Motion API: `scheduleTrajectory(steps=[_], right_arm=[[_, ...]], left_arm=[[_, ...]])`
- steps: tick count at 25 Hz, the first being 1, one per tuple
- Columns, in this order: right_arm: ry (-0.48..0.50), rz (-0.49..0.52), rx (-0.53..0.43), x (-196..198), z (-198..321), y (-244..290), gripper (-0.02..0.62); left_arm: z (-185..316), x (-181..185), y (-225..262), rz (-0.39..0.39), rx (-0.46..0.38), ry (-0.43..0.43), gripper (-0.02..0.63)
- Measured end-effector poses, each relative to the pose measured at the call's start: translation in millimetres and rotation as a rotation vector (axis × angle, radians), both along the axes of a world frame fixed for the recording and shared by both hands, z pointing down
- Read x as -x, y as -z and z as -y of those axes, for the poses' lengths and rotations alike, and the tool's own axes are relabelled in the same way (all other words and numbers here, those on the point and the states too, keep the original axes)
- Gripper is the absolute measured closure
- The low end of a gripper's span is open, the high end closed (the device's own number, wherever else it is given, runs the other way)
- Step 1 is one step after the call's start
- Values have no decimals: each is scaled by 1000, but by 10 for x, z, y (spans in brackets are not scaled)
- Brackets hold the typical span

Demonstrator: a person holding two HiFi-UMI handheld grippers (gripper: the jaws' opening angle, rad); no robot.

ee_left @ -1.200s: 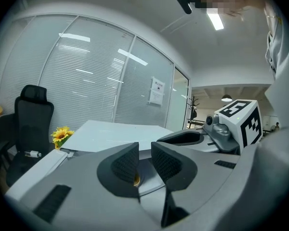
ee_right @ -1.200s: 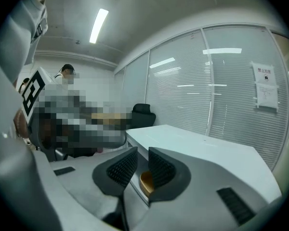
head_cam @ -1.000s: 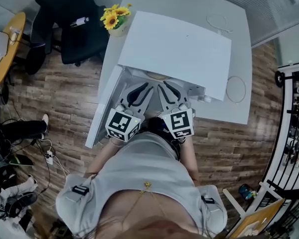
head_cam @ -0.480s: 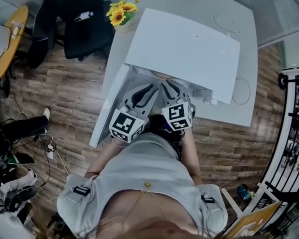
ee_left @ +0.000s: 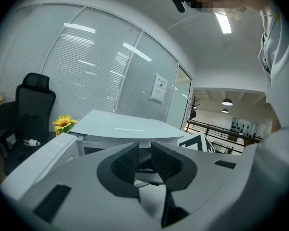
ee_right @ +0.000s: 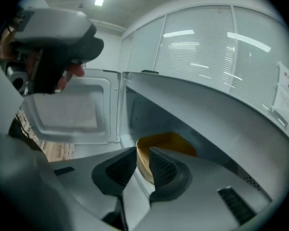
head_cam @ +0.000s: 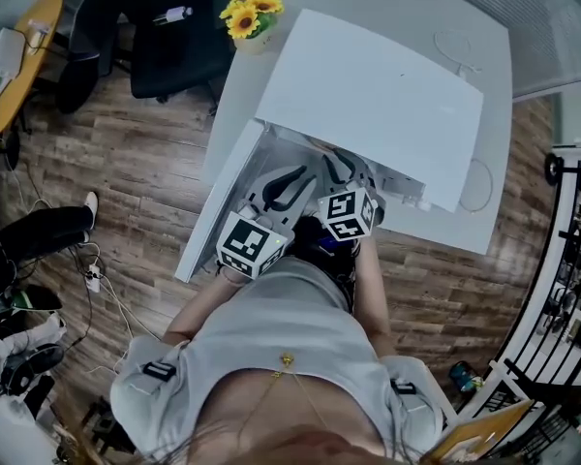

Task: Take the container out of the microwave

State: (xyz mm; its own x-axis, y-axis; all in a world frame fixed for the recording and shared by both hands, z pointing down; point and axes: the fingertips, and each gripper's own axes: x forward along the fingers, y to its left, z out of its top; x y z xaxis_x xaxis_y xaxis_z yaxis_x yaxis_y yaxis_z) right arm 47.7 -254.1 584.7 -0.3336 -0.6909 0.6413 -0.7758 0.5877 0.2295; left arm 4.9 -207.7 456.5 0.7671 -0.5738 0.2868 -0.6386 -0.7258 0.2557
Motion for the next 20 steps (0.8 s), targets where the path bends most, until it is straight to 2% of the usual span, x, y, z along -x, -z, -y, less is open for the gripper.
scheduleTrajectory(steps=[7,12,18,20], right_arm=[[121,-224,33,53,99,-352,488],[188,-342,86,96,103,-582,479],[196,-364,85,87,172,-639,504],[208,-388,73,94,185,-638,546]], left_arm=[[11,62,-35,-2,16,16,526],[54,137,-6,-4,11,40,526],[83,210,-30,1,6,67,525],[81,221,-33,2,7,68,526]])
